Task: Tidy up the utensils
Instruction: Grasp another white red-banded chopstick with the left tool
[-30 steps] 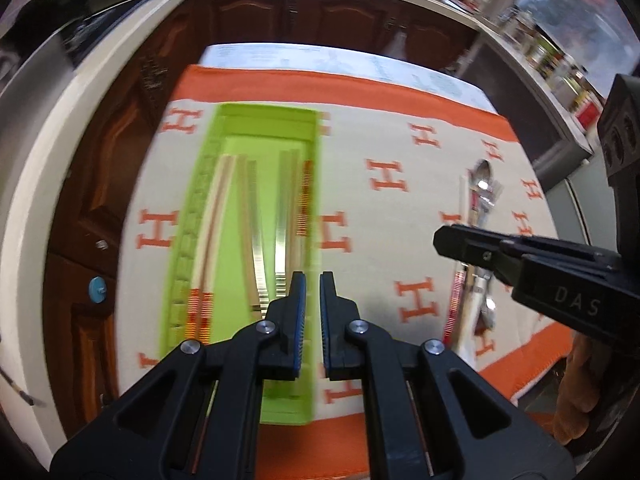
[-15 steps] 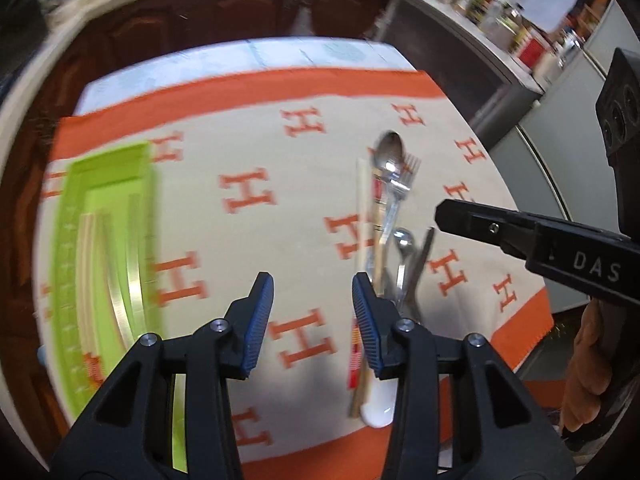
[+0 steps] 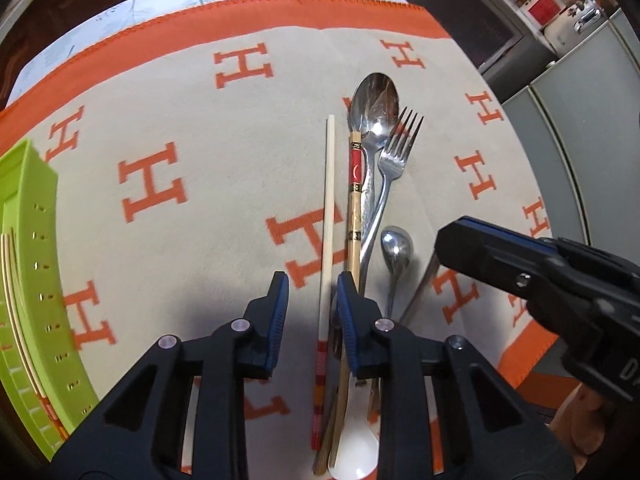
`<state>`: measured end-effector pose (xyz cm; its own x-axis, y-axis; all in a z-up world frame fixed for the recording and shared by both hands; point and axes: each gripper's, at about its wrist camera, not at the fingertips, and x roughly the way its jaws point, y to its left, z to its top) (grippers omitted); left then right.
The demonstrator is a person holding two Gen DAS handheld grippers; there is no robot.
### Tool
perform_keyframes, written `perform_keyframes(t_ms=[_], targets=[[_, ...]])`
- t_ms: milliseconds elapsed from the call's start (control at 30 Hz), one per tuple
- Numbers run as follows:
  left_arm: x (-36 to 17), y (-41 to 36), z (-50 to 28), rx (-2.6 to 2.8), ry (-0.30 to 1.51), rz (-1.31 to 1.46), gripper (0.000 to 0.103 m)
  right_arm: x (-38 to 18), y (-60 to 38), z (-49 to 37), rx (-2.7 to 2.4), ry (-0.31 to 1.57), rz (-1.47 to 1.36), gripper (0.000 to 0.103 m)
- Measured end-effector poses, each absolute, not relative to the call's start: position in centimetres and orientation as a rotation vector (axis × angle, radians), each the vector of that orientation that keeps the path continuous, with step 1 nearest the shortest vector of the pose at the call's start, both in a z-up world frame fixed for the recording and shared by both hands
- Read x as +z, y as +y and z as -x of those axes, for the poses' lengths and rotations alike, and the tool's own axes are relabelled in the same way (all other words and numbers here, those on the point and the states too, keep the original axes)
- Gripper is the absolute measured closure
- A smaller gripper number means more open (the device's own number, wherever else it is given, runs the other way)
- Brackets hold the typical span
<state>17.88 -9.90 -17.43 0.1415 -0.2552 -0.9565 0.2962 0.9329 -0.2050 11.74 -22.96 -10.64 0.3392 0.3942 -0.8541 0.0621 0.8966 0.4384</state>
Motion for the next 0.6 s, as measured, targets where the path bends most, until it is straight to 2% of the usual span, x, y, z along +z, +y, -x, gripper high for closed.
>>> perform_keyframes(t_ms=[100,500,567,600], targets=[[-18.5,-10.5,-18.5,-0.388,1.393,-0.05,0.084,-11.0,-23.3,-12.0,0.225,1.218,-0.443,0.095],[-18.8,-12.1,-19.1,-0.361,1.353,-0.129,0.085,-11.9,-23.8,-12.4,0.221,1.235,-0.455,0.095],[-18.8,-12.7,-18.7,-0.347,1.334,-0.181,0.089,-11.9,-23.7,-12.5,0.22,1.236,-0.455,0.095],[-18.9,-13.0,-18.6,-0.33,1.321,-0.208,0.096,-11.9,-23.7,-12.6,0.219,1.237,-0.453,0.095]])
